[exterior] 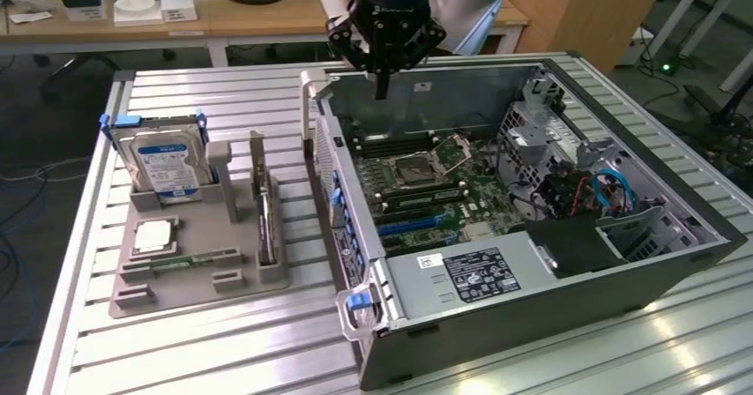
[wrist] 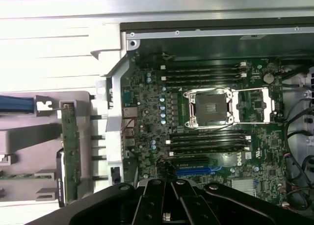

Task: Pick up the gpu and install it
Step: 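Reach for the gpu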

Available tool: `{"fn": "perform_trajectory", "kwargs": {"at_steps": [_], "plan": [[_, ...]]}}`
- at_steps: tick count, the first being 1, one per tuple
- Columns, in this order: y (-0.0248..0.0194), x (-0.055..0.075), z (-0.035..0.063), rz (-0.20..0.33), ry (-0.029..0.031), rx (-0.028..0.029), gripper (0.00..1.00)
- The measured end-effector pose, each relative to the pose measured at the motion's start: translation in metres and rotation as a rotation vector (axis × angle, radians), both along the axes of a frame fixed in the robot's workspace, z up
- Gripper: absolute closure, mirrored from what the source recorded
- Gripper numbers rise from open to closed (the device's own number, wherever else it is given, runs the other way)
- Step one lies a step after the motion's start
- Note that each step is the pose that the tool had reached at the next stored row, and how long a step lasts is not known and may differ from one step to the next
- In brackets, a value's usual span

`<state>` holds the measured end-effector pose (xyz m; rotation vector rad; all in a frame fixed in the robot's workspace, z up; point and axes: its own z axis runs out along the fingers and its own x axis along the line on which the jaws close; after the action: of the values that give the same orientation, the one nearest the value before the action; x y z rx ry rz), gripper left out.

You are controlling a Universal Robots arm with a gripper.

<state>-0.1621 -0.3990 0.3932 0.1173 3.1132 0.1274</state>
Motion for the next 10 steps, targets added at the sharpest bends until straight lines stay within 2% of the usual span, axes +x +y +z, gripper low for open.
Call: {"fn": "perform_trajectory", "kwargs": {"at_steps": [10], "plan": [[-0.0002,-0.025,-0.0001,0.000,0.0000,-0.0011,0.90]]}}
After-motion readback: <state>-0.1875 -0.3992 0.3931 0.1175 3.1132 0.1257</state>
